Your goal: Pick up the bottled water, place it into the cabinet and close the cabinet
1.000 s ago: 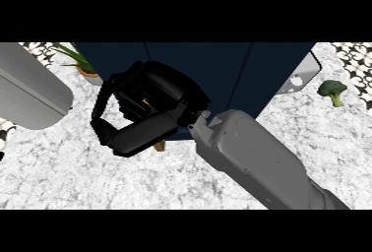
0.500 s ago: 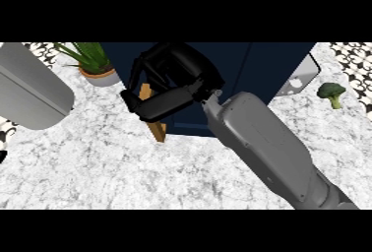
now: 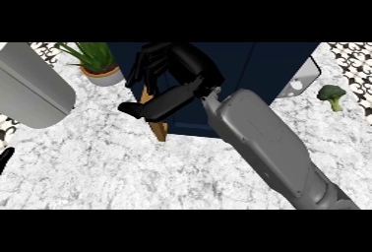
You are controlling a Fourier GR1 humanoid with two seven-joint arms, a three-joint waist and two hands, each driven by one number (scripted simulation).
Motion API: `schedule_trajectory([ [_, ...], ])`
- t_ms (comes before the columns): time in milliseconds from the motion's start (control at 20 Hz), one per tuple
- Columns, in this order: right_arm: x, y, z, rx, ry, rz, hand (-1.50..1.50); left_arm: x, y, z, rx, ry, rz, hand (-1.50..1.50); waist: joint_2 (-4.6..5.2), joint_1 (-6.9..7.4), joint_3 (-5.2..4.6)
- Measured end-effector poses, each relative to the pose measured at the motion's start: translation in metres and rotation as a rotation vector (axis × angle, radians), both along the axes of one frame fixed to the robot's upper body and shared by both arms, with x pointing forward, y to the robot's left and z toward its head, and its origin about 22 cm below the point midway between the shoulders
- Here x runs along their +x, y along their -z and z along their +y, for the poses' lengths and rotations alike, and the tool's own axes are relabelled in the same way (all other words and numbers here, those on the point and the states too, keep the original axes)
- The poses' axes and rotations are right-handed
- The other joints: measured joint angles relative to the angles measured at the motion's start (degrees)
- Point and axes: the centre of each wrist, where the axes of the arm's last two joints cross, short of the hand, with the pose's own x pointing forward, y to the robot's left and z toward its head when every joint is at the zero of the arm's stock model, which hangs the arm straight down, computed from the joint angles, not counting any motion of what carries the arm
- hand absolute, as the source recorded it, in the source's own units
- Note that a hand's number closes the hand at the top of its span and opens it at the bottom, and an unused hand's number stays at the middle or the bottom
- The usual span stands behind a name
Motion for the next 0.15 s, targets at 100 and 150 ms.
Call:
schedule_trajectory([
  [100, 0.0007, -0.0006, 0.0002, -0.005, -0.001, -0.007, -1.5, 0.002, -0.0015, -0.0003, 0.001, 0.003, -0.002, -1.5, 0.04, -0.05, -0.13],
  [150, 0.0011, -0.0002, 0.0012, -0.004, 0.003, -0.015, -1.5, 0.0034, -0.0013, -0.0019, 0.0, 0.002, -0.004, -1.5, 0.03, -0.08, -0.12],
])
